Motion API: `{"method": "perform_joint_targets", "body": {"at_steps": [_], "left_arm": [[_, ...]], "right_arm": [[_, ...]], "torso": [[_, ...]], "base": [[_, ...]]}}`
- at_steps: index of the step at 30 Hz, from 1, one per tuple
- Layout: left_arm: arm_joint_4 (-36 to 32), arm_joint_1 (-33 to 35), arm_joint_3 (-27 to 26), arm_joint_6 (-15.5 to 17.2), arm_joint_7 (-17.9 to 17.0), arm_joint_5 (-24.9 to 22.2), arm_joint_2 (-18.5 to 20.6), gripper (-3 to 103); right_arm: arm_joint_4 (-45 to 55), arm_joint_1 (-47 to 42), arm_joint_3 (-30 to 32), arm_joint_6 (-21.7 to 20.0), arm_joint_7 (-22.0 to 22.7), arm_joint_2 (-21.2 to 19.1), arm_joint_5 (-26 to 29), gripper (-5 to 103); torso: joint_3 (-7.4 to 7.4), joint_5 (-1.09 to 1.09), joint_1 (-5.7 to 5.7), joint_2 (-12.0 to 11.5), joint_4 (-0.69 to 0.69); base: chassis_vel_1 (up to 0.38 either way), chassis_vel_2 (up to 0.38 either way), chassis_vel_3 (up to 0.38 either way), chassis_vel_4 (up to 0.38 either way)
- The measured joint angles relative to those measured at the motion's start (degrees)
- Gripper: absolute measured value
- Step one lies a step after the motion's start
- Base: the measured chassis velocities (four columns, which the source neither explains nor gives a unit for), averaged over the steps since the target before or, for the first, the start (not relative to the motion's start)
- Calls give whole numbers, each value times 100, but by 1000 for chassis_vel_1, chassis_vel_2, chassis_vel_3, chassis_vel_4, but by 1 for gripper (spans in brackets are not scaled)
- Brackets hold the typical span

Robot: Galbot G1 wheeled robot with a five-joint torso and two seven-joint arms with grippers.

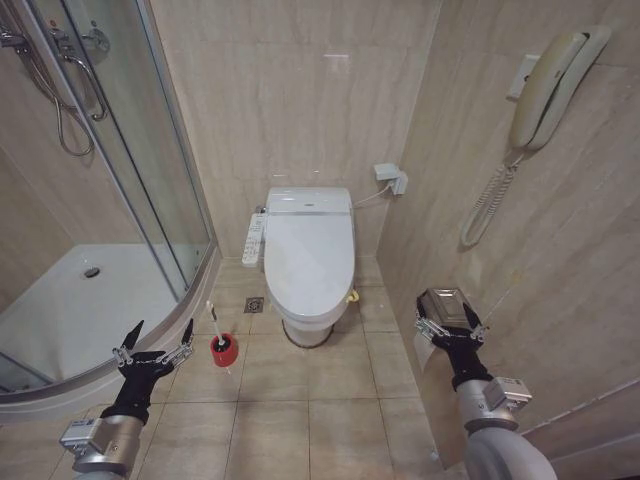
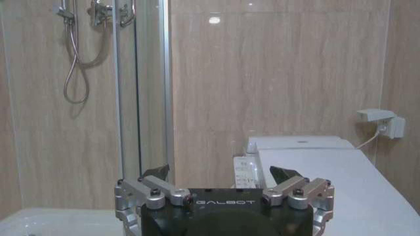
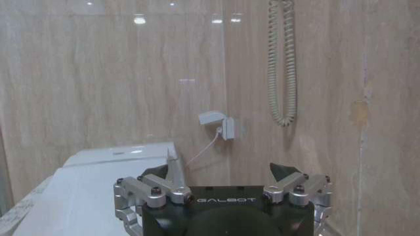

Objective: Open the toilet lid, clean the toilet bowl with a toilet brush, close the toilet lid, and flush.

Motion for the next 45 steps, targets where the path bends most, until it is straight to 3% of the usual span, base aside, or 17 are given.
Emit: {"method": "perform_joint_targets", "body": {"at_steps": [45], "left_arm": [[0,1,1,0,0,0,0,100]], "right_arm": [[0,0,0,0,0,0,0,100]], "torso": [[0,0,0,1,1]], "base": [[10,7,-7,-6]]}}
